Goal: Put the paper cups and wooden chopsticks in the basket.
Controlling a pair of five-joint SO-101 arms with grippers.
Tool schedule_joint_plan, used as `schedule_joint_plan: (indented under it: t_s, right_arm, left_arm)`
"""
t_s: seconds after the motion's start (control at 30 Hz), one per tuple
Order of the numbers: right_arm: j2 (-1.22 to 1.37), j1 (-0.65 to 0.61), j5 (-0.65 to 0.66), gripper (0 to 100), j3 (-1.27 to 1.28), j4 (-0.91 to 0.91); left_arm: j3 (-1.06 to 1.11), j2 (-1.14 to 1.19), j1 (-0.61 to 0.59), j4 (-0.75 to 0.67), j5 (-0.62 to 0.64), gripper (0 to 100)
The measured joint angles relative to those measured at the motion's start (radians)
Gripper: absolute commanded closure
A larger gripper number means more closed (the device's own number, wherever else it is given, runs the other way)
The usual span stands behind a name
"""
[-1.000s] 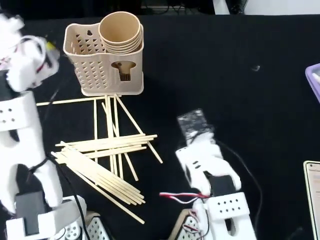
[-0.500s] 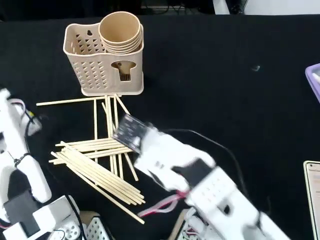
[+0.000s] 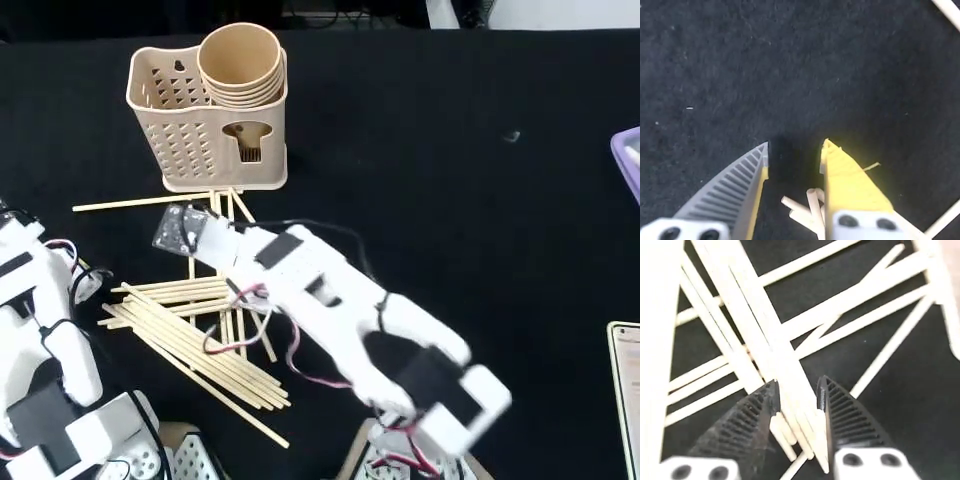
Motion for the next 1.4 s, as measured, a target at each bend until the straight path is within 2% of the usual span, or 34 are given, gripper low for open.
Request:
schedule_joint_plan:
  t_s: [0.23, 0.37, 0.4, 0.67, 0.9, 1.0, 1.17, 1.3, 1.4]
  right_arm:
    - [0.112, -0.002, 0.117, 87.7, -0.100, 0.123]
    - [0.112, -0.002, 0.186, 99.2, -0.100, 0.176]
    - [0.112, -0.002, 0.193, 98.6, -0.100, 0.180]
    - [0.100, -0.002, 0.209, 98.8, -0.117, 0.264]
    - [-0.098, 0.000, 0.209, 98.8, -0.117, 0.436]
    - [-0.157, 0.054, 0.215, 98.8, -0.117, 0.489]
    - [-0.192, 0.186, 0.215, 98.3, -0.032, 0.479]
    - [-0.192, 0.206, 0.215, 98.0, 0.061, 0.411]
    - [-0.192, 0.201, 0.215, 91.0, 0.097, 0.370]
  left_arm:
    - [0.000, 0.000, 0.000, -0.008, 0.000, 82]
    - [0.000, 0.000, 0.000, -0.008, 0.000, 82]
    - [0.000, 0.000, 0.000, -0.008, 0.000, 82]
    - [0.000, 0.000, 0.000, -0.008, 0.000, 82]
    - [0.000, 0.000, 0.000, -0.008, 0.000, 82]
    - [0.000, 0.000, 0.000, -0.008, 0.000, 82]
    - [0.000, 0.000, 0.000, -0.008, 0.000, 82]
    - [0.000, 0.000, 0.000, -0.008, 0.000, 82]
    - [0.000, 0.000, 0.000, -0.008, 0.000, 82]
